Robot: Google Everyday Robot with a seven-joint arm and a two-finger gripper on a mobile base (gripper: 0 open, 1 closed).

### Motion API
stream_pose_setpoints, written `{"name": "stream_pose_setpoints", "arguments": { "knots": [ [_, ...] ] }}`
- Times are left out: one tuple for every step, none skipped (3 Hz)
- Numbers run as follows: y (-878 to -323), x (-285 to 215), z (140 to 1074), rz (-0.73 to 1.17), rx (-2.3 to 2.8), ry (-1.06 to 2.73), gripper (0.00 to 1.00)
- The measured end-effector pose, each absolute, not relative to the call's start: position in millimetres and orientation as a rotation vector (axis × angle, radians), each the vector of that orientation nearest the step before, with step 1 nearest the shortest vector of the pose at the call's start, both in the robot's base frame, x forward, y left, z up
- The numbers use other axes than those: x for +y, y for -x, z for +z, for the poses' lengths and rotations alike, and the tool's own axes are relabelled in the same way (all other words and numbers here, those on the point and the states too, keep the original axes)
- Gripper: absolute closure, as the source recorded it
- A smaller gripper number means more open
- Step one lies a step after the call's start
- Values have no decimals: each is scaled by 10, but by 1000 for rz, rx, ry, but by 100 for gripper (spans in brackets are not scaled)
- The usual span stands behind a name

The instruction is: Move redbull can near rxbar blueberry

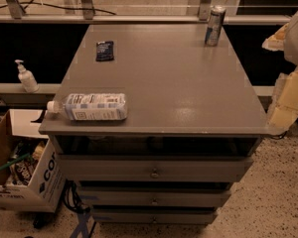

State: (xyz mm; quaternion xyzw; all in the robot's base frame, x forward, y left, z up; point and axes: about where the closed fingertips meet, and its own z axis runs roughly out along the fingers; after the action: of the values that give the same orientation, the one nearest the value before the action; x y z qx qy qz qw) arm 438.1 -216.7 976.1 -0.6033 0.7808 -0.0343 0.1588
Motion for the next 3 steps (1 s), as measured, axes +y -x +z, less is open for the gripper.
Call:
{"name": "stream_pose_setpoints", "arguments": {
  "knots": [
    [-4382, -2167, 9761, -98, 2232, 1725, 0],
    [-4458, -2177, 9697, -86, 2188, 1712, 0],
    [-4735, -2222, 9575, -49, 2149, 1628, 0]
  ]
}}
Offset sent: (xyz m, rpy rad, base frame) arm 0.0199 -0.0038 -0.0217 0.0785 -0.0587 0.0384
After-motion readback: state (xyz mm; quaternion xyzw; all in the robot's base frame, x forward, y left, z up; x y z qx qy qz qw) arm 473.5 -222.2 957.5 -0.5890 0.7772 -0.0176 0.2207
